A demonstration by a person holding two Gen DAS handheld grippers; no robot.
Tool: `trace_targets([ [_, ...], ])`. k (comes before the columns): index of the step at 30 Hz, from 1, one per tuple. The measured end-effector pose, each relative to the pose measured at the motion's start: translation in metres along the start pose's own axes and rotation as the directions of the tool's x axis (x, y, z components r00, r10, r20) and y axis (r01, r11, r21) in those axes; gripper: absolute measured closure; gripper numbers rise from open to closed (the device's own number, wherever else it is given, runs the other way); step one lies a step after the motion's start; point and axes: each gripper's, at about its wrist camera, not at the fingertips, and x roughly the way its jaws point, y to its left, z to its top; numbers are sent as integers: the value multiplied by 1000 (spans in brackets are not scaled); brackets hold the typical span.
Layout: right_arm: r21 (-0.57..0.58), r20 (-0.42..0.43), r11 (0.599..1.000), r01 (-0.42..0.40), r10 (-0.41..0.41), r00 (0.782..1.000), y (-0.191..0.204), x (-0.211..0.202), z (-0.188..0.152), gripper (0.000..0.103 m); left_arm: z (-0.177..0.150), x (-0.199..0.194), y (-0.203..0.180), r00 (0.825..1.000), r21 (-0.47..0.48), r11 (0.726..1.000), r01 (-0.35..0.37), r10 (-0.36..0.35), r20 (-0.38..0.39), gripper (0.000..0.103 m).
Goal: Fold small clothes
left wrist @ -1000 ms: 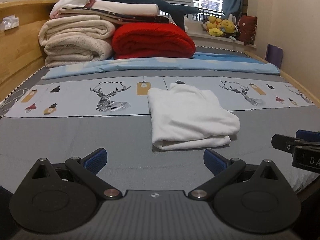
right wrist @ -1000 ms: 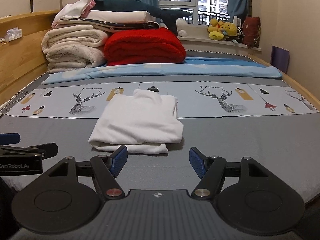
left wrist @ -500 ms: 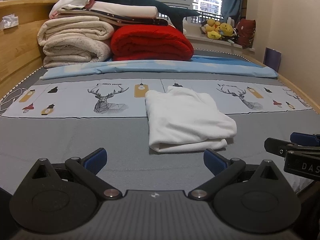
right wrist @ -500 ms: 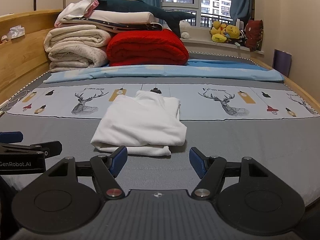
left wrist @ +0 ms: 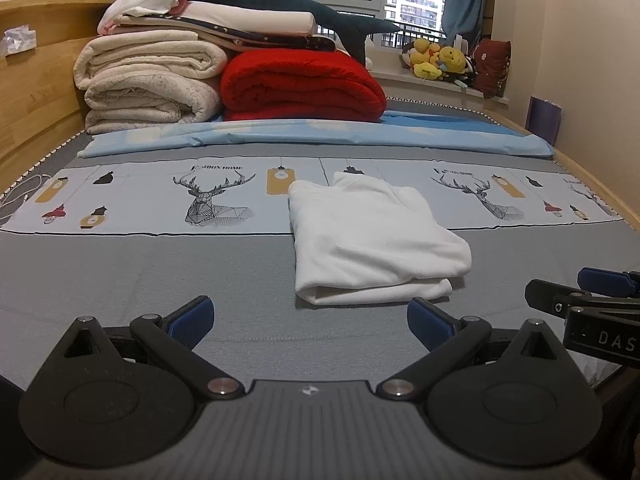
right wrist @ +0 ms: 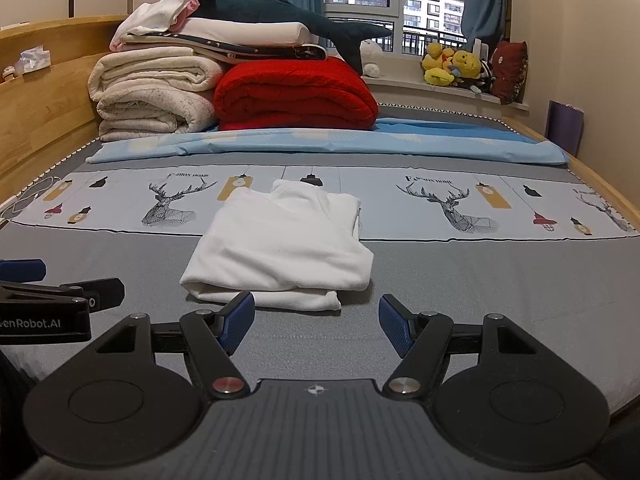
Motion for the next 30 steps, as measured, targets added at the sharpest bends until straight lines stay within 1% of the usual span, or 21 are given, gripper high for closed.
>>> trace_targets([
  [30,1,0,1000,0,0,1000,4,2,1,32,-4,3,-1,1000,15,1000,18,-17,-13,0],
])
